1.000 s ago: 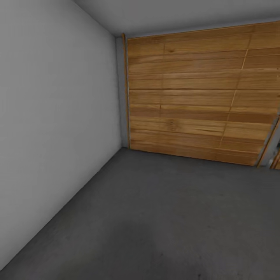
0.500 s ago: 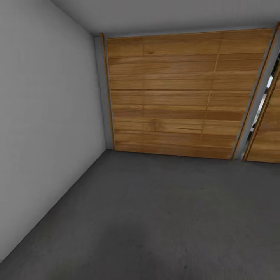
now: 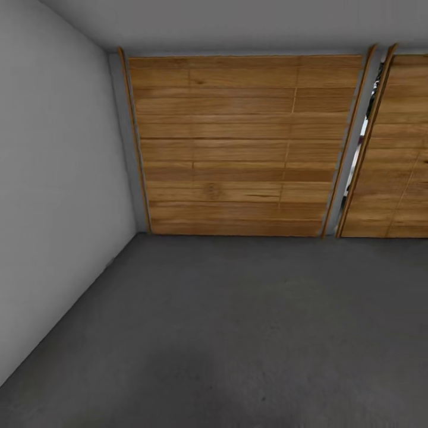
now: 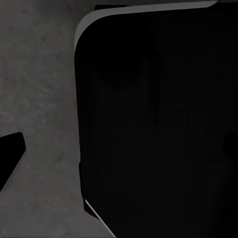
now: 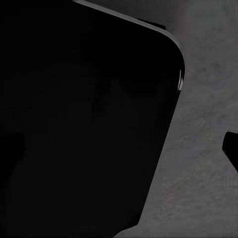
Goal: Move the two storage containers from the living room to the garage. In the garage, place one container on the floor and stack the other container on top of it (either order is fine).
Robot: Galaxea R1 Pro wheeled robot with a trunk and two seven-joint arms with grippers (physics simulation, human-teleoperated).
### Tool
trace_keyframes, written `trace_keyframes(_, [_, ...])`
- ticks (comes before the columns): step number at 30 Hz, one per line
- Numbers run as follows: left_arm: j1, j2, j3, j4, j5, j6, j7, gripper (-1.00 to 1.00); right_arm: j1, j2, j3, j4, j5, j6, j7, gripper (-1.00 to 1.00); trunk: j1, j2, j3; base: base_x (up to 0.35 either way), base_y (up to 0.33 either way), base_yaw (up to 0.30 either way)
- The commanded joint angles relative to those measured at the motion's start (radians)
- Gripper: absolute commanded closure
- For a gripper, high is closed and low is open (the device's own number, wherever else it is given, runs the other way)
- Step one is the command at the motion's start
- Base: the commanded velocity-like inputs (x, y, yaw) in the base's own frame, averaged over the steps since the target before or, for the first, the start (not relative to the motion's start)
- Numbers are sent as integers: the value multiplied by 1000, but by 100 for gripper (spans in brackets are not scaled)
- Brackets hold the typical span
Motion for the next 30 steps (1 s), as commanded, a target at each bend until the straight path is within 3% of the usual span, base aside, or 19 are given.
trace_keyframes(1, [0,0,0,0,0,-1,0,-100,0,0,8,1,-11,-4,1,-100,0,0,0,0,0,-282])
trace_keyframes(30, [0,0,0,0,0,-1,0,-100,0,0,8,1,-11,-4,1,-100,0,0,5,0,0,-282])
